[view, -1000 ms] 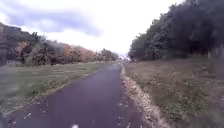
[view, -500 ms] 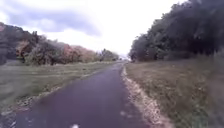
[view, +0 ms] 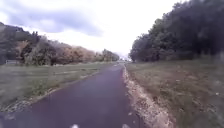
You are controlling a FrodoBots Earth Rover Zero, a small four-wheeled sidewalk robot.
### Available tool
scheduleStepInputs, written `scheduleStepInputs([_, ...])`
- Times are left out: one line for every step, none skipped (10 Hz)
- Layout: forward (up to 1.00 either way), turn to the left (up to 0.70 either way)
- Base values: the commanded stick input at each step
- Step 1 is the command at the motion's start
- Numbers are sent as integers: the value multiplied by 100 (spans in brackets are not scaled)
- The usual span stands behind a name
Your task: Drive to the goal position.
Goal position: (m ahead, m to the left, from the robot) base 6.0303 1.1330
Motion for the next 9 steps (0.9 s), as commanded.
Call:
scheduleStepInputs([60,0])
scheduleStepInputs([60,5])
scheduleStepInputs([60,11])
scheduleStepInputs([60,15])
scheduleStepInputs([60,15])
scheduleStepInputs([60,15])
scheduleStepInputs([60,14])
scheduleStepInputs([60,9])
scheduleStepInputs([60,4])
